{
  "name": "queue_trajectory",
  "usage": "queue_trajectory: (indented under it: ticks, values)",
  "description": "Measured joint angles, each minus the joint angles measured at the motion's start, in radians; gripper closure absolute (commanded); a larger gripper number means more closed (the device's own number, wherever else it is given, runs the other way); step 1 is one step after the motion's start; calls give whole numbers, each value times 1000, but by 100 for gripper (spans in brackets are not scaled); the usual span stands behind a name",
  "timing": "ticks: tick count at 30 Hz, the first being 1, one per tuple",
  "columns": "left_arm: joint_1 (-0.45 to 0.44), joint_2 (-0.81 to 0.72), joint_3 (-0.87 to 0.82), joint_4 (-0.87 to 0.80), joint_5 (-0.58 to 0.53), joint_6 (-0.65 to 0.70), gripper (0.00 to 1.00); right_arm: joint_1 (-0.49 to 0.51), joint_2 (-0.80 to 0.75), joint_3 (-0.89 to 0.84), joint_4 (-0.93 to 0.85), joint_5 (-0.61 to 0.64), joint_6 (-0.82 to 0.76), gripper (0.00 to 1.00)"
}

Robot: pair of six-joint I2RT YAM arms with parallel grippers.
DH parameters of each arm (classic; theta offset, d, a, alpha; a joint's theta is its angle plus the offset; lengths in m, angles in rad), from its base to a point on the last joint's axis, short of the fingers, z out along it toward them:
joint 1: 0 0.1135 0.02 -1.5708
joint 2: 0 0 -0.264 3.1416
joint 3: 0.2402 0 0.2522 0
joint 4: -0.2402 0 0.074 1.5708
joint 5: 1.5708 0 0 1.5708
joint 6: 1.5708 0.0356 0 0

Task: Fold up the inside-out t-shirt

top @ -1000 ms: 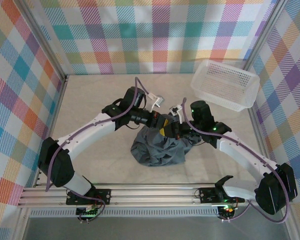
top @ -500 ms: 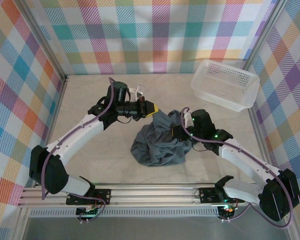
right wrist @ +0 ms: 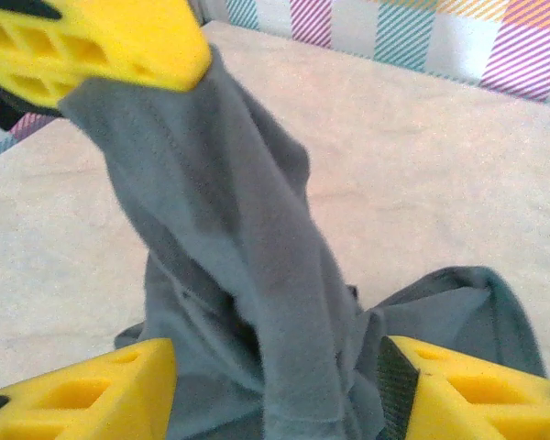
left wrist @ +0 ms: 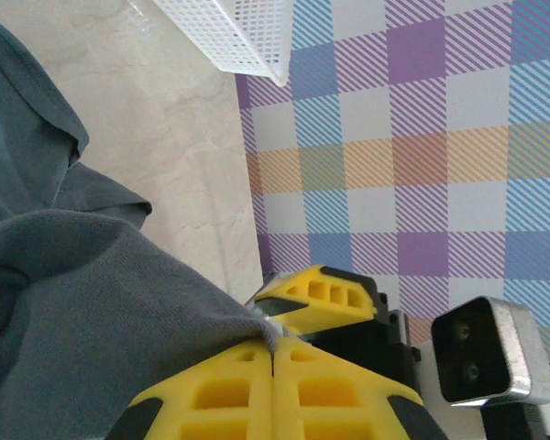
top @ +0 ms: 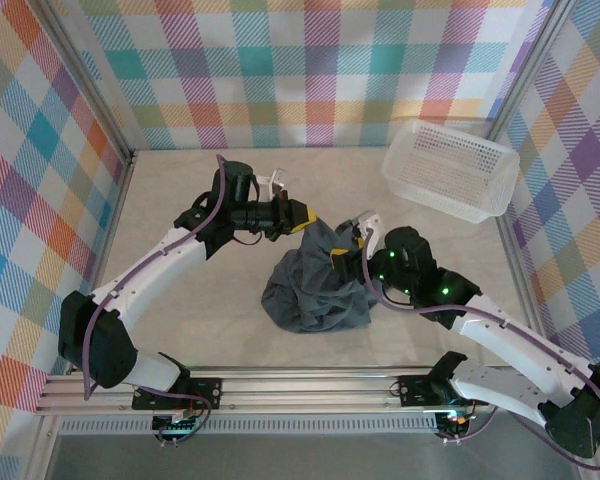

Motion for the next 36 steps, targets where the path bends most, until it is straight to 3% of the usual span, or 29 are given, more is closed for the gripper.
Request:
queue_trajectory:
  ticks: [2, 5, 7, 10, 11, 14, 17, 24, 25, 28, 29, 33, 36]
  values:
    - [0, 0, 0, 0, 0, 0, 100, 0, 0, 0, 0, 16, -10, 62]
    - [-2, 5, 18, -11, -1, 0, 100, 3, 81, 53, -6, 0, -57, 70]
    - [-2, 19, 56, -21, 0, 2, 100, 8, 198, 135, 23, -55, -65, 63]
    - [1, 42, 108, -21, 6, 3, 100, 8, 274, 158, 14, -127, -56, 39]
    - [1, 53, 124, -20, 12, 4, 100, 8, 275, 158, 0, -137, -45, 43]
    - [1, 76, 145, -20, 19, 19, 100, 0, 270, 160, -27, -153, -18, 78]
    - [5, 86, 151, -58, 8, 71, 100, -35, 258, 162, -50, -211, 38, 99]
    - [74, 101, 155, -185, -56, 224, 100, -126, 161, 133, 76, -489, 239, 100]
    - [78, 106, 155, -191, -46, 240, 93, -138, 159, 130, 113, -541, 278, 100]
    - [79, 116, 155, -189, -32, 274, 58, -169, 167, 98, 211, -671, 380, 100]
    - [86, 116, 154, -188, -37, 288, 52, -181, 171, 85, 244, -711, 415, 100]
    - [99, 32, 82, -192, -126, 358, 46, -225, 189, 48, 338, -811, 509, 100]
    - [80, -156, -50, -217, -261, 404, 57, -254, 204, 28, 378, -850, 556, 100]
